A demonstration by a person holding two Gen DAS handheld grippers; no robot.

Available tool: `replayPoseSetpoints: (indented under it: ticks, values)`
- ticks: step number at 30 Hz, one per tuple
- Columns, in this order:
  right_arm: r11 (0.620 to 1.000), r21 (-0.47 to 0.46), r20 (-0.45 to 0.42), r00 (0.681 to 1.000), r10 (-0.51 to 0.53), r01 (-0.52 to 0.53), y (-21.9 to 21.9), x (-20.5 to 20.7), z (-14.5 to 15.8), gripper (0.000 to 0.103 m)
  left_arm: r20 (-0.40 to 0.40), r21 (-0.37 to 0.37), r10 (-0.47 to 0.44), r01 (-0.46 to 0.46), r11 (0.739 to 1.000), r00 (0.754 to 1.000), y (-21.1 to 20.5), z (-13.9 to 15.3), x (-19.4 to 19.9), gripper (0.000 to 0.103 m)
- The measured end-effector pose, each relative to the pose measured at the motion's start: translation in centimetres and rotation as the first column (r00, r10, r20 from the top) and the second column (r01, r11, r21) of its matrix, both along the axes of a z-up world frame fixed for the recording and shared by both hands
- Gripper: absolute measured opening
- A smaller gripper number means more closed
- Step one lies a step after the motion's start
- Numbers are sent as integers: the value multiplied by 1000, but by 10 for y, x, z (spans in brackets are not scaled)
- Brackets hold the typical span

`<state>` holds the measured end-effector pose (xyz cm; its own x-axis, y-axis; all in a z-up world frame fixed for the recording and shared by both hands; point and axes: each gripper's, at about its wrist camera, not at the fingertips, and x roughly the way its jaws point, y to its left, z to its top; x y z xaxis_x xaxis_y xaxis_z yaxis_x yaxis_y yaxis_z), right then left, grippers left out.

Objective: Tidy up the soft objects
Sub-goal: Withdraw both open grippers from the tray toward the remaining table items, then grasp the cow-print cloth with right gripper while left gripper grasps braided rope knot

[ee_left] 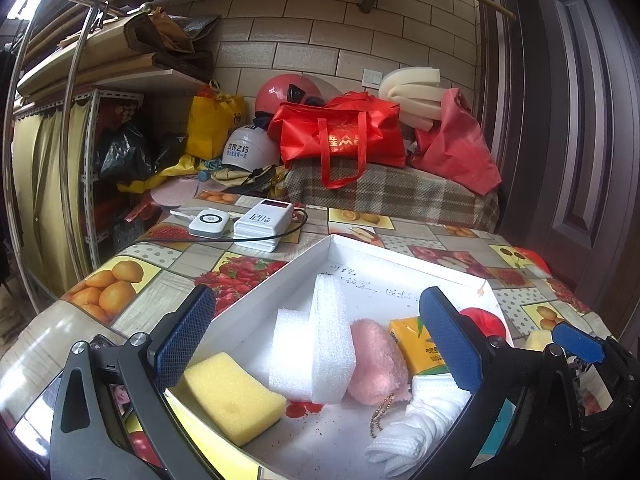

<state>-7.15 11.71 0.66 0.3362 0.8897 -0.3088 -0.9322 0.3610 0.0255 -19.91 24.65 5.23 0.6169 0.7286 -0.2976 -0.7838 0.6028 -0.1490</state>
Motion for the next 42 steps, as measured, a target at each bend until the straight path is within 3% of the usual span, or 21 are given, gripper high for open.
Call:
replayPoseSetpoints:
  ticks: [7,12,17,22,25,30,36,38,40,42]
  values:
    - [1000,15,64,998,-3,2,-22,-8,2,103,-23,45,-10,11,999,1000,-19,1,5,103]
    - [1000,11,62,998,-29,29,-53,7,1,103,-49,83,-56,60,995,997,-37,1,10,103]
    - [990,0,58,988,-144,144,-103,39,2,103,-69,99,-119,126,987,990,-53,2,17,103]
    - [948,-67,-10,950,-313,312,-148,89,0,103,-80,95,-212,219,971,974,-73,3,27,103]
    - [941,-120,-87,940,-329,318,-160,114,-6,103,-95,67,-310,317,946,946,-91,1,42,103]
    - [947,-144,-164,937,-307,286,-155,131,-12,102,-144,-53,-492,490,870,859,-127,-4,82,103]
    - [978,-101,-224,954,-201,182,-123,141,-8,97,-273,-125,-562,551,825,781,-161,-15,132,103]
    - [977,-129,-241,951,-195,168,-107,146,-11,80,-296,-135,-572,560,818,765,-165,-17,140,103]
    - [969,-193,-283,936,-207,156,-94,156,-18,38,-316,-157,-585,567,809,747,-166,-20,149,100]
    - [966,-206,-342,914,-219,154,-98,165,-25,38,-335,-191,-597,568,800,729,-164,-24,159,96]
